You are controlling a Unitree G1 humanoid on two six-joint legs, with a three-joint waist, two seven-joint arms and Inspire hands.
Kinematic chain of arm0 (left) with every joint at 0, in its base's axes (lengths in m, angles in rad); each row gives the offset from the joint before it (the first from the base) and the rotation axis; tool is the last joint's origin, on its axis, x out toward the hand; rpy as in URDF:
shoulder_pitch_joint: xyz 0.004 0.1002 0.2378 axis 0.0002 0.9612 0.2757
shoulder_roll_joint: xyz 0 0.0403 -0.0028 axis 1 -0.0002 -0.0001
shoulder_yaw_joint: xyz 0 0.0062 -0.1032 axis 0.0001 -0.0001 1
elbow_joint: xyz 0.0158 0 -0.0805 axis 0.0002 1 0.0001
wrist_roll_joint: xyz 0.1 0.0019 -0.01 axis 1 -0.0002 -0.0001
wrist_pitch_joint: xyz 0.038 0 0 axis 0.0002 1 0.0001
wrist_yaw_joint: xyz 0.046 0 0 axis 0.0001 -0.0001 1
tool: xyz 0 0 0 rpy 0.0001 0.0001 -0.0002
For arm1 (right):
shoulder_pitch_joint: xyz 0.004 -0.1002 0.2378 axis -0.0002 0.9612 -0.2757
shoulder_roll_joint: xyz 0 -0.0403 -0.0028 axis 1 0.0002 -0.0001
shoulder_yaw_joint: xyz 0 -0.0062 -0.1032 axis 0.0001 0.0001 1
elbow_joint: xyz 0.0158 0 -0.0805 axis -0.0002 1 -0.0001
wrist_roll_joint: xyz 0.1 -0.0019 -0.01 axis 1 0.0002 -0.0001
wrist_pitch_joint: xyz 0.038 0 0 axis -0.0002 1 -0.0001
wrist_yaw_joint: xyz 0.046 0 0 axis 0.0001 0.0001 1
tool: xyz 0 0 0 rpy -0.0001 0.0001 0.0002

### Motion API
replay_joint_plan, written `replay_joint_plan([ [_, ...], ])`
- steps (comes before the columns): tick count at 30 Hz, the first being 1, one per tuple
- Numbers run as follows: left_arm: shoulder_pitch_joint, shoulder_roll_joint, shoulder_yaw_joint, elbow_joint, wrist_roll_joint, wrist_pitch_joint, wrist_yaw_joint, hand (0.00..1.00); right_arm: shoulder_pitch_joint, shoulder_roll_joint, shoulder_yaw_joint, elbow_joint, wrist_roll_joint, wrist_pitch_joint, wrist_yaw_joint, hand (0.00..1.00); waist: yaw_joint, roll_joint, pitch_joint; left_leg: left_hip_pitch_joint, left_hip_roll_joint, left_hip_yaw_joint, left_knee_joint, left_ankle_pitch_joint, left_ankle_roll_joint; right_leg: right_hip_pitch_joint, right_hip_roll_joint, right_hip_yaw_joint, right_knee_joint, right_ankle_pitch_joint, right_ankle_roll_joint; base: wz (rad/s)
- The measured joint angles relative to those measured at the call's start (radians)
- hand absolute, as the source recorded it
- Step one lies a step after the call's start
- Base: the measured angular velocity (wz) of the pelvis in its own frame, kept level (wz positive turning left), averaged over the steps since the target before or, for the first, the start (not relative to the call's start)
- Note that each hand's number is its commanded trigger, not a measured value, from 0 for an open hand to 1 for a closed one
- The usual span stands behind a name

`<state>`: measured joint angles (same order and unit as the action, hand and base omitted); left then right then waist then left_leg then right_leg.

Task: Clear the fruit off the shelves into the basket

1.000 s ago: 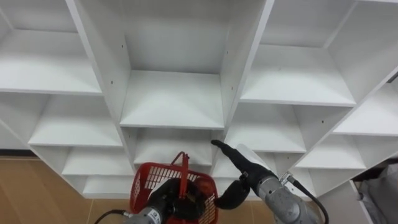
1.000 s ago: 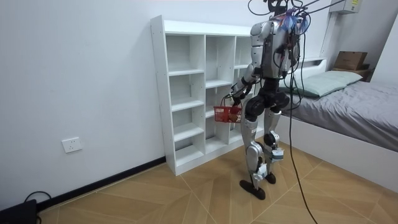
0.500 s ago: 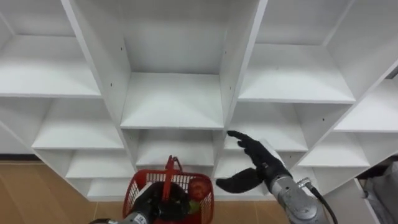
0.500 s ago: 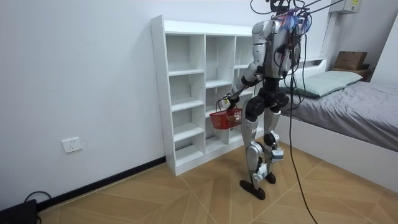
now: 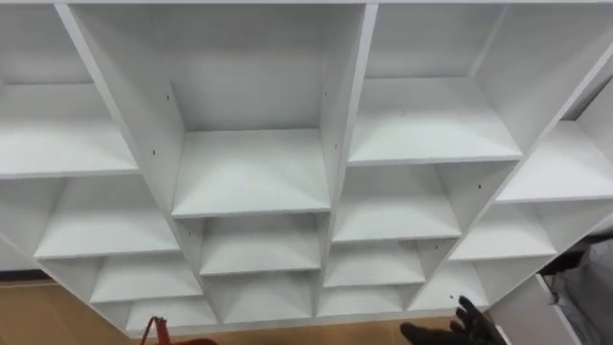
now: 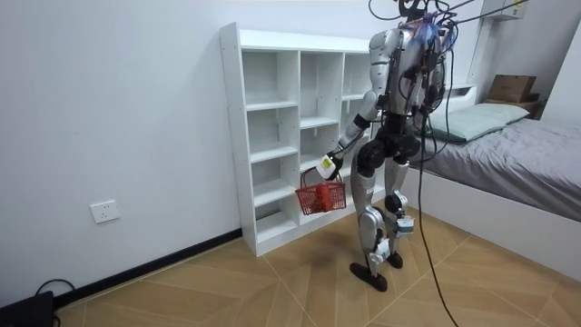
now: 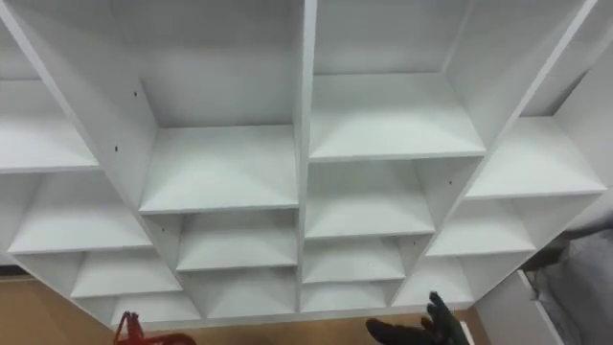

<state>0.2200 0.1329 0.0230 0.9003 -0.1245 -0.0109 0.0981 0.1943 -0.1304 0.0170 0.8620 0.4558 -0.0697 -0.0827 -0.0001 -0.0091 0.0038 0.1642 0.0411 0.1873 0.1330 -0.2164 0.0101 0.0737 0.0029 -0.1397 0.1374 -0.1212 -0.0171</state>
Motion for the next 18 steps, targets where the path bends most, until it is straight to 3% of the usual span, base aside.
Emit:
replay_joint_plan([
  [6,0.006,-0.004,0.01,0.114,0.01,-0.032,0.036,1.0,0.012,0.001,-0.002,0.229,0.023,-0.024,0.017,0.0,-0.004,0.009,0.0015,0.004,0.001,-0.002,-0.003,-0.006,0.001,0.007,0.0,0.003,0.003,-0.004,0.001,0.0],
  [18,0.004,-0.011,0.022,0.139,0.047,-0.032,0.053,1.0,-0.01,0.002,0.001,0.343,0.008,-0.014,0.087,0.0,0.006,0.015,0.0006,0.004,0.0,0.028,-0.006,-0.009,-0.002,-0.004,0.015,0.028,0.014,-0.006,0.001,-0.07],
])
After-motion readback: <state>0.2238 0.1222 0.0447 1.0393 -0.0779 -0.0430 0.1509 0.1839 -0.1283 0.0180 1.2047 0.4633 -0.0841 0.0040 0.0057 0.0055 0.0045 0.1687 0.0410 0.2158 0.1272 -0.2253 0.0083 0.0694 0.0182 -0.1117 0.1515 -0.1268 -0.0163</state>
